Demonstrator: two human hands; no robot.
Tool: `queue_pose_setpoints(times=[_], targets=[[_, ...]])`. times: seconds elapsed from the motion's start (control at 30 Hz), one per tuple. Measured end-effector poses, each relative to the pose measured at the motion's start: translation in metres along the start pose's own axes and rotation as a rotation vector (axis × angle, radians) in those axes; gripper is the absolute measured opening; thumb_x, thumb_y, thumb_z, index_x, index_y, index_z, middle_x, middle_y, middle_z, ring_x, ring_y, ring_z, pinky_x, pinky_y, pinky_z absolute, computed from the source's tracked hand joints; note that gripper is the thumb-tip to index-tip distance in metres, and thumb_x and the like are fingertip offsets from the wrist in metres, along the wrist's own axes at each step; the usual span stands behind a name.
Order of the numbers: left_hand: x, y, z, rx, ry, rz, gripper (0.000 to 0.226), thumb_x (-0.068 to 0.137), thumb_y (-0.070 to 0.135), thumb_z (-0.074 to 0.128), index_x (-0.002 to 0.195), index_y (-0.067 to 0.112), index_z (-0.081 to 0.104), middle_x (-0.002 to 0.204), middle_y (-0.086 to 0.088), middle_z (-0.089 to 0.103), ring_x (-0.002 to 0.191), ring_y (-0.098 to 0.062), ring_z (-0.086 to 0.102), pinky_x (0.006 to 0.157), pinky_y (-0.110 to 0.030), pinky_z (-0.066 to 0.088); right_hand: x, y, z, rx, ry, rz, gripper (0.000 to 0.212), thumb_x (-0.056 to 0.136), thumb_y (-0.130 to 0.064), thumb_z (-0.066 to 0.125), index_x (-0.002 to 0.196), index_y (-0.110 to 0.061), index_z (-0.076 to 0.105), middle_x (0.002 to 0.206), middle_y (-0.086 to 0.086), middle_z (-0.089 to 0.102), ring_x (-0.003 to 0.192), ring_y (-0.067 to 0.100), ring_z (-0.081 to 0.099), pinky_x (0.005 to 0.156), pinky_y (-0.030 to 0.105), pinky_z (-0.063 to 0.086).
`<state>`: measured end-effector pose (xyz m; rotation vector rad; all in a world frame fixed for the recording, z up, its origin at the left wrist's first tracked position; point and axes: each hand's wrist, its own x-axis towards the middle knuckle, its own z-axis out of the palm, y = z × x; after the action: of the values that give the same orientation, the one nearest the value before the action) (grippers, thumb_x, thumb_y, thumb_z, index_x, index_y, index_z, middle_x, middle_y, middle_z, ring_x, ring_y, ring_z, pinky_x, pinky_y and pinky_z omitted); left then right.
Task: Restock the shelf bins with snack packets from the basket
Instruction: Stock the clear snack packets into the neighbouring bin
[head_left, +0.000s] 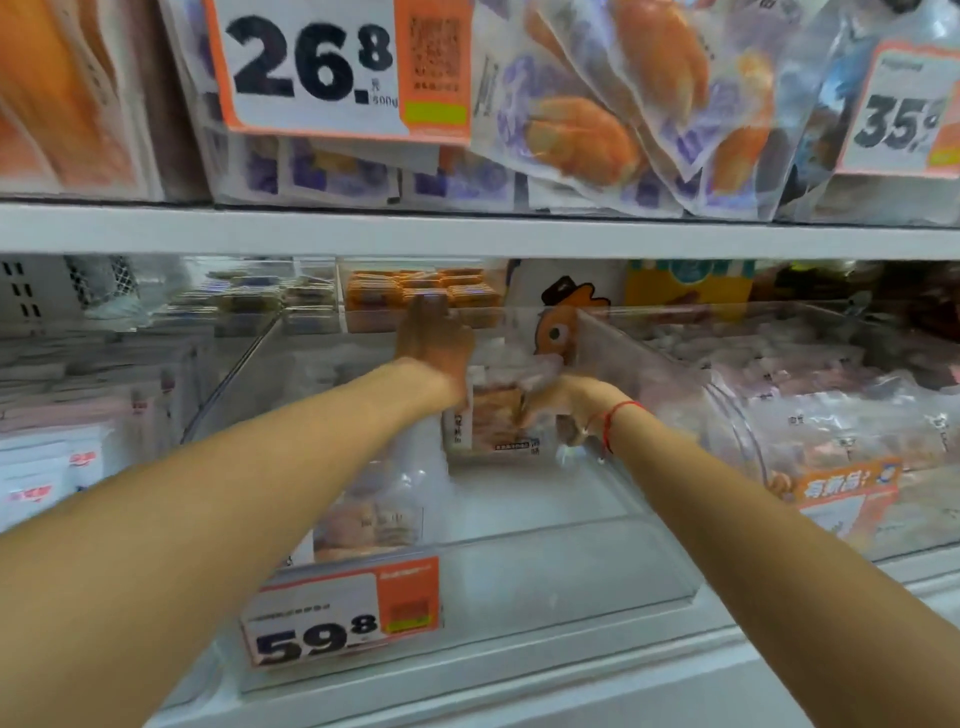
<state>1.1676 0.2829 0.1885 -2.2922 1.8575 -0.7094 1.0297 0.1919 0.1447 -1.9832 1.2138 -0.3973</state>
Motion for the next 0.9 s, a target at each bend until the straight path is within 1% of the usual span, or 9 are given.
queue_pose_setpoints(times=[0.07, 0.13, 0.2, 0.3, 0.4, 0.53, 0.7, 0.8, 0.9], targets=[[0.001, 0.001, -0.003, 0.041, -0.009, 0.034, 0.047, 0.086, 0.047, 0.061, 0.118, 0.012, 0.058, 0.127, -0.008, 0.054, 0.120, -0.024, 0.047, 0.097, -0.032, 0.039, -0.005, -0.017, -0.001, -0.221, -0.140, 0.069, 0.068, 0.100, -0.031, 0.041, 0.104, 0.036, 0.046, 0.111, 0.024, 0.058, 0.126, 0.024, 0.039, 0.109, 0.030, 0.021], [0.001, 0.000, -0.003, 0.074, -0.038, 0.051, 0.050, 0.087, 0.051, 0.057, 0.118, 0.011, 0.058, 0.131, -0.010, 0.051, 0.124, -0.026, 0.043, 0.100, -0.033, 0.036, -0.018, -0.040, -0.005, -0.195, -0.163, 0.160, 0.057, 0.102, -0.030, 0.035, 0.143, 0.009, 0.026, 0.149, 0.023, 0.032, 0.143, 0.026, 0.019, 0.112, 0.028, 0.017], [0.000, -0.002, -0.003, 0.097, -0.079, 0.040, 0.055, 0.087, 0.056, 0.054, 0.121, 0.012, 0.058, 0.137, -0.010, 0.047, 0.129, -0.027, 0.039, 0.104, -0.034, 0.033, -0.004, -0.030, 0.002, -0.261, -0.129, 0.141, 0.059, 0.099, -0.031, 0.045, 0.148, -0.005, 0.024, 0.154, 0.012, 0.026, 0.141, 0.026, 0.025, 0.108, 0.028, 0.025], [-0.001, -0.004, 0.001, 0.052, -0.141, 0.015, 0.058, 0.086, 0.057, 0.055, 0.127, 0.015, 0.053, 0.138, -0.009, 0.047, 0.128, -0.026, 0.041, 0.102, -0.033, 0.036, 0.009, -0.012, 0.011, -0.230, 0.009, 0.121, 0.063, 0.079, -0.025, 0.076, 0.131, -0.007, 0.046, 0.134, 0.011, 0.050, 0.118, 0.025, 0.049, 0.096, 0.027, 0.043], [-0.002, -0.005, 0.003, 0.019, -0.021, 0.085, 0.059, 0.085, 0.042, 0.062, 0.136, 0.019, 0.043, 0.144, -0.005, 0.040, 0.133, -0.026, 0.035, 0.104, -0.039, 0.035, 0.011, -0.007, 0.016, -0.215, 0.160, 0.023, 0.079, 0.062, -0.030, 0.087, 0.128, -0.011, 0.048, 0.127, 0.005, 0.055, 0.103, 0.021, 0.054, 0.087, 0.026, 0.048], [0.002, -0.003, 0.003, -0.049, -0.019, 0.175, 0.056, 0.091, 0.015, 0.054, 0.143, 0.027, 0.037, 0.145, -0.003, 0.042, 0.133, -0.025, 0.039, 0.107, -0.037, 0.035, 0.004, -0.008, 0.016, -0.490, 0.352, -0.135, 0.130, 0.061, -0.040, 0.086, 0.151, -0.024, -0.006, 0.159, 0.011, -0.002, 0.142, 0.034, 0.022, 0.102, 0.045, 0.044], [0.007, 0.004, 0.010, -0.029, -0.119, 0.155, 0.056, 0.096, 0.018, 0.050, 0.147, 0.030, 0.031, 0.145, -0.003, 0.040, 0.135, -0.027, 0.035, 0.110, -0.037, 0.030, -0.004, -0.010, 0.019, -0.776, 0.302, -0.254, 0.082, 0.079, -0.037, 0.073, 0.143, -0.026, 0.024, 0.148, 0.011, 0.018, 0.129, 0.034, 0.037, 0.091, 0.044, 0.046], [0.008, 0.000, 0.009, -0.166, -0.143, 0.175, 0.053, 0.092, 0.009, 0.053, 0.142, 0.019, 0.038, 0.138, -0.007, 0.047, 0.122, -0.027, 0.048, 0.100, -0.036, 0.044, -0.002, -0.010, 0.018, -0.724, 0.268, -0.262, 0.076, 0.080, -0.035, 0.072, 0.141, -0.025, 0.028, 0.146, 0.011, 0.021, 0.124, 0.035, 0.043, 0.092, 0.043, 0.045], [0.004, -0.001, 0.003, -0.229, -0.364, 0.254, 0.046, 0.096, 0.007, 0.043, 0.141, 0.017, 0.038, 0.143, -0.010, 0.041, 0.126, -0.030, 0.044, 0.101, -0.038, 0.041, -0.004, -0.010, 0.015, -0.679, 0.281, -0.284, 0.076, 0.077, -0.036, 0.074, 0.139, -0.025, 0.032, 0.143, 0.010, 0.024, 0.121, 0.035, 0.046, 0.090, 0.042, 0.045]])
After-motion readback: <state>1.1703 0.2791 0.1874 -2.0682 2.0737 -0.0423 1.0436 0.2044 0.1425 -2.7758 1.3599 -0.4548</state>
